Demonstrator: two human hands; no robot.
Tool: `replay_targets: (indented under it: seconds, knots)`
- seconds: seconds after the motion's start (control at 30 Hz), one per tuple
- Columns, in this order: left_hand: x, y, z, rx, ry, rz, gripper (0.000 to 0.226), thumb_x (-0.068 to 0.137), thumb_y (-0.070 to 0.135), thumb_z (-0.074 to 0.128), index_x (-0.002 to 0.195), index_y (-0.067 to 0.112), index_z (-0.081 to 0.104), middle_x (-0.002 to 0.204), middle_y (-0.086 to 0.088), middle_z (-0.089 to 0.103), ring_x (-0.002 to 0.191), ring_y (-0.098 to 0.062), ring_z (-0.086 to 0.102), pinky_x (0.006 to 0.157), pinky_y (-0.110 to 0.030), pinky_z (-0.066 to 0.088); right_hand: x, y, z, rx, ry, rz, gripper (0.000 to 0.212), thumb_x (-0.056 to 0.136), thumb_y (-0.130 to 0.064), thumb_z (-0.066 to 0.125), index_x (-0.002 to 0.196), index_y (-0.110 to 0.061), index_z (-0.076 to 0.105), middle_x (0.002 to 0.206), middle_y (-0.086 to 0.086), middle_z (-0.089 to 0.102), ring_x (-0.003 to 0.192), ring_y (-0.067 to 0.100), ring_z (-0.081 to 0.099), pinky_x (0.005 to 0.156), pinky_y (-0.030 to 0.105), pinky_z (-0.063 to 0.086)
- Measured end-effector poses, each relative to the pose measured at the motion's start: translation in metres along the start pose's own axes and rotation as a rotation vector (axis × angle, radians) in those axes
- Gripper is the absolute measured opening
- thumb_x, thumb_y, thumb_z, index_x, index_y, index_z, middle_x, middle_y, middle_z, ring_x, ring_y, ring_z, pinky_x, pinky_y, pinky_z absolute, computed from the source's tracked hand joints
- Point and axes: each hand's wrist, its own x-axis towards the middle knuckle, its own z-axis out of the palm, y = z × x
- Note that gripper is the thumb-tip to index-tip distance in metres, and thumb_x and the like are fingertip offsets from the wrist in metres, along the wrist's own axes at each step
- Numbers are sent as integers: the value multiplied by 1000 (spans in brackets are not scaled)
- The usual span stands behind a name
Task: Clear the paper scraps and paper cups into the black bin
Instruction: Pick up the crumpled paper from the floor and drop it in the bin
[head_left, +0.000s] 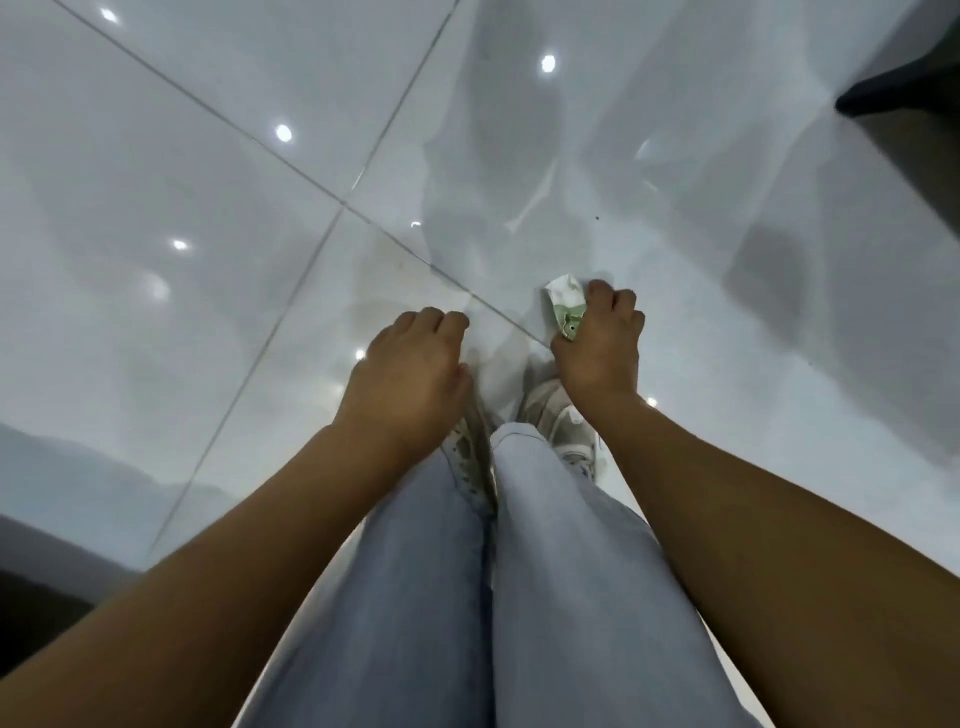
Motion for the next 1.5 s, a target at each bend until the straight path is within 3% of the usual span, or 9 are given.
replay_targets:
  seconds: [0.23, 0.4, 0.63, 0.87, 0.97, 1.13, 1.3, 1.43, 1.5]
  knots:
    - [-11, 21, -36, 9, 13, -8, 36, 94, 22, 49, 128, 12, 48, 125, -7, 55, 110, -23, 50, 88, -32, 44, -44, -35, -42, 67, -111, -146, 70, 82, -9, 69, 143, -10, 35, 137, 11, 42, 125, 27, 38, 95, 32, 40]
    - [-46, 56, -105, 22, -7, 27, 43, 91, 18, 52, 133, 11, 44, 126, -7, 53, 112, -23, 49, 83, -29, 42, -111, -72, -119, 52, -173, -269, 76, 84, -14, 70, 147, -8, 27, 138, 10, 41, 127, 23, 37, 103, 30, 37]
    - [-102, 97, -206, 137, -84, 121, 62, 82, 12, 57, 140, 14, 34, 133, -2, 45, 121, -21, 42, 93, -28, 41, -184, -129, -241, -4, -196, -408, 81, 86, -16, 68, 149, -5, 19, 140, 10, 36, 129, 20, 37, 109, 27, 34]
    - [-125, 133, -296, 216, -4, 156, 49, 81, 14, 54, 128, 16, 42, 108, 0, 52, 99, -18, 48, 71, -23, 31, -212, -182, -335, -13, -165, -448, 66, 91, -4, 55, 147, -1, 21, 140, 12, 33, 128, 22, 37, 101, 24, 37]
    - [-121, 148, -328, 271, 18, 164, 39, 84, 15, 49, 122, 15, 44, 102, 0, 53, 90, -18, 50, 66, -24, 27, -210, -196, -366, -38, -147, -461, 73, 90, -3, 53, 150, -3, 14, 141, 9, 32, 128, 19, 36, 92, 21, 39]
    - [-96, 171, -370, 301, 35, 160, 33, 85, 13, 46, 118, 12, 47, 100, -3, 53, 86, -21, 53, 62, -28, 32, -182, -203, -406, -7, -129, -477, 81, 85, 3, 54, 152, -5, 10, 144, 8, 33, 131, 19, 33, 100, 21, 35]
    - [-36, 190, -412, 290, 49, 48, 31, 88, 19, 49, 118, 17, 41, 106, 1, 53, 91, -20, 55, 63, -27, 36, -115, -202, -451, -1, -9, -361, 86, 85, -9, 67, 152, -16, 15, 148, 5, 35, 132, 21, 39, 102, 26, 38]
    - [34, 209, -462, 265, 40, -10, 25, 88, 18, 48, 111, 17, 39, 103, 2, 53, 89, -21, 56, 63, -29, 40, -38, -198, -495, 61, -13, -230, 78, 93, -12, 58, 153, -18, 10, 154, 4, 27, 141, 20, 28, 113, 26, 26]
    - [70, 222, -493, 245, 57, -5, 25, 88, 17, 49, 111, 15, 40, 104, 1, 54, 89, -22, 56, 64, -30, 41, -1, -195, -523, 103, -20, -184, 78, 90, -9, 60, 152, -20, 14, 150, 5, 31, 136, 22, 32, 110, 29, 32]
